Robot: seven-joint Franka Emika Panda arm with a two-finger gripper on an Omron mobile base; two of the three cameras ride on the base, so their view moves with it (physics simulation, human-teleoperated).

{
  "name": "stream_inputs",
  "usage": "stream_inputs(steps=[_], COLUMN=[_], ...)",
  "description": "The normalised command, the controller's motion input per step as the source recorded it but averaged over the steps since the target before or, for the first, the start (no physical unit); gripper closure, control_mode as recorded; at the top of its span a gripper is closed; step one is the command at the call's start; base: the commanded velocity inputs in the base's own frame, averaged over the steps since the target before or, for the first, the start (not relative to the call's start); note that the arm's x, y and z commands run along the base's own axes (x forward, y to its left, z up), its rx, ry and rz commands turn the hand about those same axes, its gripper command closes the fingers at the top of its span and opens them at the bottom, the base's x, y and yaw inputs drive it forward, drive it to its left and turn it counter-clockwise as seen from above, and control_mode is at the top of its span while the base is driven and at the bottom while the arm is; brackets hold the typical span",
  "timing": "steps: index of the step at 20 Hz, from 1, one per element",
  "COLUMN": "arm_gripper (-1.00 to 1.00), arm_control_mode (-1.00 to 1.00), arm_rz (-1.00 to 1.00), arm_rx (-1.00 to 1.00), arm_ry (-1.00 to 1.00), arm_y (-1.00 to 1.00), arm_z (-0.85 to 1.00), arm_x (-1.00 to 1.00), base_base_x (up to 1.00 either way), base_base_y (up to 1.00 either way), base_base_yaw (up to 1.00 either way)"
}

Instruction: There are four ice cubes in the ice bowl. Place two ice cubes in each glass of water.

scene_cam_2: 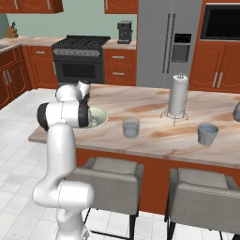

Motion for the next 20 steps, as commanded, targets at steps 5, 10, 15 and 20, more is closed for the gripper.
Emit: stream_inputs(steps=[5,10,15,20], arm_gripper=[1.0,1.0,1.0,1.0], arm_control_mode=[-1.0,-1.0,-1.0,-1.0], arm_rz=[0.09,0.11,0.12,0.11], arm_rx=[0.01,0.01,0.0,0.0], arm_ry=[-0.07,-0.07,-0.05,-0.04], arm_y=[-0.17,-0.32,-0.43,-0.48], arm_z=[0.44,0.33,0.24,0.19], arm_x=[-0.35,-0.4,-0.38,-0.3], base_base_x=[0.0,0.0,0.0,0.0], base_base_y=[0.0,0.0,0.0,0.0], base_base_yaw=[0.0,0.0,0.0,0.0])
